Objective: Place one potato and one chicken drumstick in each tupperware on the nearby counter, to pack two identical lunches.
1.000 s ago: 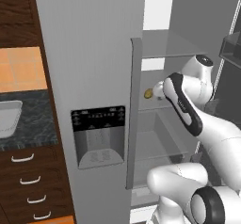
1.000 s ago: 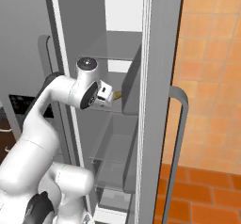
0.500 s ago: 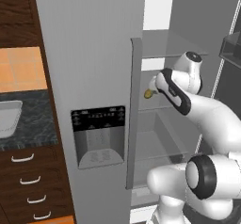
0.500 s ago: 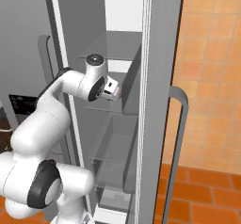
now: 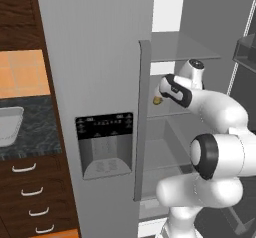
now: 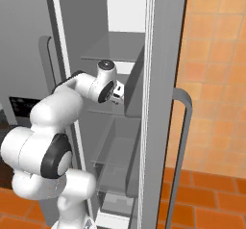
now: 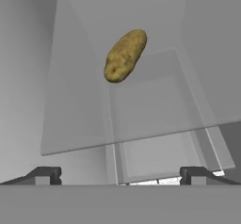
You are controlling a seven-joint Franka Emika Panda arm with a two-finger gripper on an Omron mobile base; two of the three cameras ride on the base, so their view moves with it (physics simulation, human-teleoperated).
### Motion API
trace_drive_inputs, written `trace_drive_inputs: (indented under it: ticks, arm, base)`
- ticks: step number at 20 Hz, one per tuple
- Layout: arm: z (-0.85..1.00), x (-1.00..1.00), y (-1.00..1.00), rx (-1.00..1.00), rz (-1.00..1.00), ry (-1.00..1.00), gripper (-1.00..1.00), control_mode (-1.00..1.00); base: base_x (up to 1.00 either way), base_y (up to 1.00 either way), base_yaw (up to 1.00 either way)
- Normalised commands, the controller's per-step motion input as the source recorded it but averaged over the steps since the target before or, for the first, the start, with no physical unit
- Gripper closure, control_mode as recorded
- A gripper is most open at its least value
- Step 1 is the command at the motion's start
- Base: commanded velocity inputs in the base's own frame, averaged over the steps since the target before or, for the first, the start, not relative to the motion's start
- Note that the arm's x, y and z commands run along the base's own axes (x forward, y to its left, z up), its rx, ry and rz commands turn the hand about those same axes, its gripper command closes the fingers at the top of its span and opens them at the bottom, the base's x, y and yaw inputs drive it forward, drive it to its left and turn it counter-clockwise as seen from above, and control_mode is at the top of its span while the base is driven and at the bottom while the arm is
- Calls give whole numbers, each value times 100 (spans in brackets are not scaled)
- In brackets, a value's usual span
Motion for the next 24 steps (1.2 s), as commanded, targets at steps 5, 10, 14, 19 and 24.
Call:
trace_drive_inputs:
  ticks: [5,10,14,19,24]
  arm:
    - [-21,39,0,0,-3,0,-100,-100]
    - [-16,34,0,1,-4,0,-100,-100]
    - [-15,35,-1,3,-4,0,-100,-100]
    - [-10,38,-14,6,-1,0,-100,-100]
    - [-13,44,-12,6,0,0,-100,-100]
  base:
    - [0,0,0]
    - [0,0,0]
    - [0,0,0]
    - [0,0,0]
    - [0,0,0]
